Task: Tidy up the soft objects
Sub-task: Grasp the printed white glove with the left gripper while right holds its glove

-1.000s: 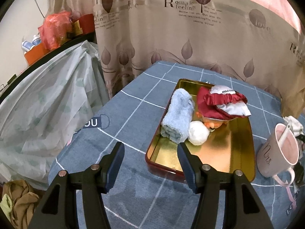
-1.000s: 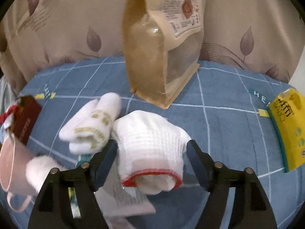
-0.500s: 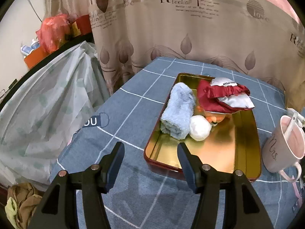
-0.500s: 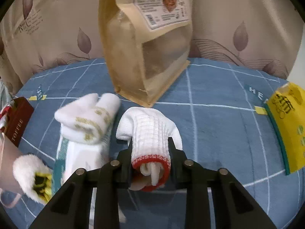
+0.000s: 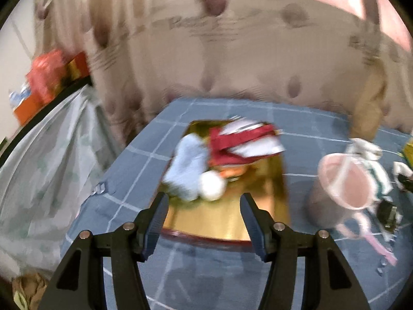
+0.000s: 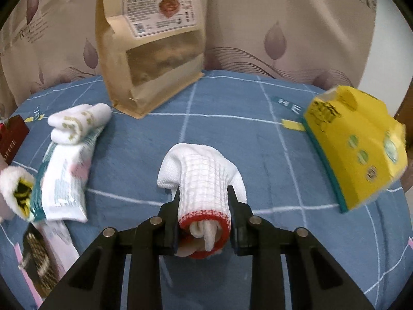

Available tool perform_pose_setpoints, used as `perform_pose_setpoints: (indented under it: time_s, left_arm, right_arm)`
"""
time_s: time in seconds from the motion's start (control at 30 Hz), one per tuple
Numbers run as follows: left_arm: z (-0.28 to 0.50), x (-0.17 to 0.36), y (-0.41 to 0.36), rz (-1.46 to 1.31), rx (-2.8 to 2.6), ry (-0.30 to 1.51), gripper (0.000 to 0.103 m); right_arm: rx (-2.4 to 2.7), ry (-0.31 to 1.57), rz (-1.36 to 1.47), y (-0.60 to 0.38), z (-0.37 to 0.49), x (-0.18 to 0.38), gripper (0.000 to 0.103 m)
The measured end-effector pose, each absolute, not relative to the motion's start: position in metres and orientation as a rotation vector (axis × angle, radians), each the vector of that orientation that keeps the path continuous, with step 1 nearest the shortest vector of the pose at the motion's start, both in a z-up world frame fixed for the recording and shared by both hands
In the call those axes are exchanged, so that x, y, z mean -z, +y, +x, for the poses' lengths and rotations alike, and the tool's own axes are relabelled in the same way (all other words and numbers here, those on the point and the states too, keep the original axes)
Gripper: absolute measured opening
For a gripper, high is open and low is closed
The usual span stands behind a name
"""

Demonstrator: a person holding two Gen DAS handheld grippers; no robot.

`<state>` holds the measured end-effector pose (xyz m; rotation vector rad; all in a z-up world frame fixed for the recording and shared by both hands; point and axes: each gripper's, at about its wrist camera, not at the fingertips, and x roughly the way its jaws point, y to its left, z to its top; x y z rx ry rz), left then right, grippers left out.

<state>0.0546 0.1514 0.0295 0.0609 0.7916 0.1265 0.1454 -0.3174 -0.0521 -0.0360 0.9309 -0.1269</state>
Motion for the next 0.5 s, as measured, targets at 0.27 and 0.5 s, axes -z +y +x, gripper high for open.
perform_pose_setpoints:
  time_s: [0.27, 0.5]
  left_arm:
    - [0.062, -0.066, 0.068, 0.129, 0.093, 0.739, 0.062]
    - [0.084, -0.071, -0.010, 0.117, 0.285, 0.780, 0.062]
  right_arm:
    - [0.136, 0.914, -0.041, -0.332, 0.127, 0.054, 0.026]
    - [0.139, 0.917, -0.057, -0.331, 0.129, 0.056, 0.026]
